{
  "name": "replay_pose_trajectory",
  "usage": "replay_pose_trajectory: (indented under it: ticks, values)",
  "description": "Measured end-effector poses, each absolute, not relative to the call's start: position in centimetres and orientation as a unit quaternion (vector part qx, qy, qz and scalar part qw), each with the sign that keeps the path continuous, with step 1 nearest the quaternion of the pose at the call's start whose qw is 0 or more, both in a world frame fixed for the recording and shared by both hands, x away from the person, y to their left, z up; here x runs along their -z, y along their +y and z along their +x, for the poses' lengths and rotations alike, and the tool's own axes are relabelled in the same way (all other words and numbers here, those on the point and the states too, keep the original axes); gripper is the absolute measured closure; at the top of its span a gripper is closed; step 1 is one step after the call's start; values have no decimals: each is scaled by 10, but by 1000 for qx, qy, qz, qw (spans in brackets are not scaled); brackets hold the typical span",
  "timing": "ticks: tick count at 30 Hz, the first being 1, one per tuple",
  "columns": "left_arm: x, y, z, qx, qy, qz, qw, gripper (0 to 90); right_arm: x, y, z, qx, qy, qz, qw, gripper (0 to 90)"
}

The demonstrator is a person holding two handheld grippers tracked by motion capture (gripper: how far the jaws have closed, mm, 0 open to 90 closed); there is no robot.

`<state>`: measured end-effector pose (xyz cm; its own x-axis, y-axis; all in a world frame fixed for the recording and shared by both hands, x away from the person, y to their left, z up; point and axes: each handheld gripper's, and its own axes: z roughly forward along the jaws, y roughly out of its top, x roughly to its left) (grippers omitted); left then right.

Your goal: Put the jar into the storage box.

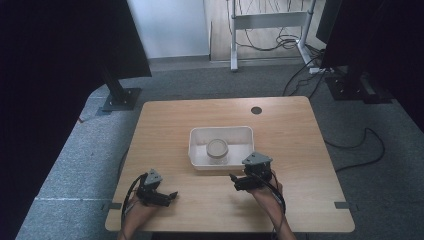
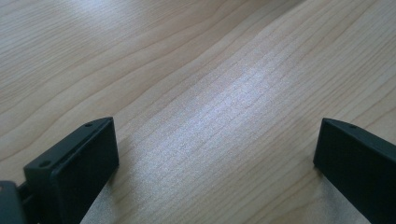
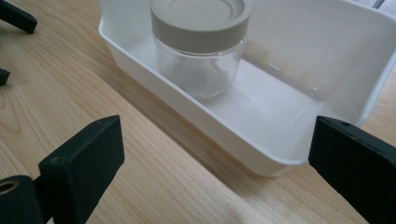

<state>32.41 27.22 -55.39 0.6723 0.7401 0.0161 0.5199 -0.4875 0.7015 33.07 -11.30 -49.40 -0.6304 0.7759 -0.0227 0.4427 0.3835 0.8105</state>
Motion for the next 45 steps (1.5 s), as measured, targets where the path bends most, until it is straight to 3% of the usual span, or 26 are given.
replay_pose_trajectory:
  ticks: [45]
  values:
    - [554, 272, 324, -161, 374, 846, 343, 0, 523, -180, 275, -398, 791, 408, 223, 29]
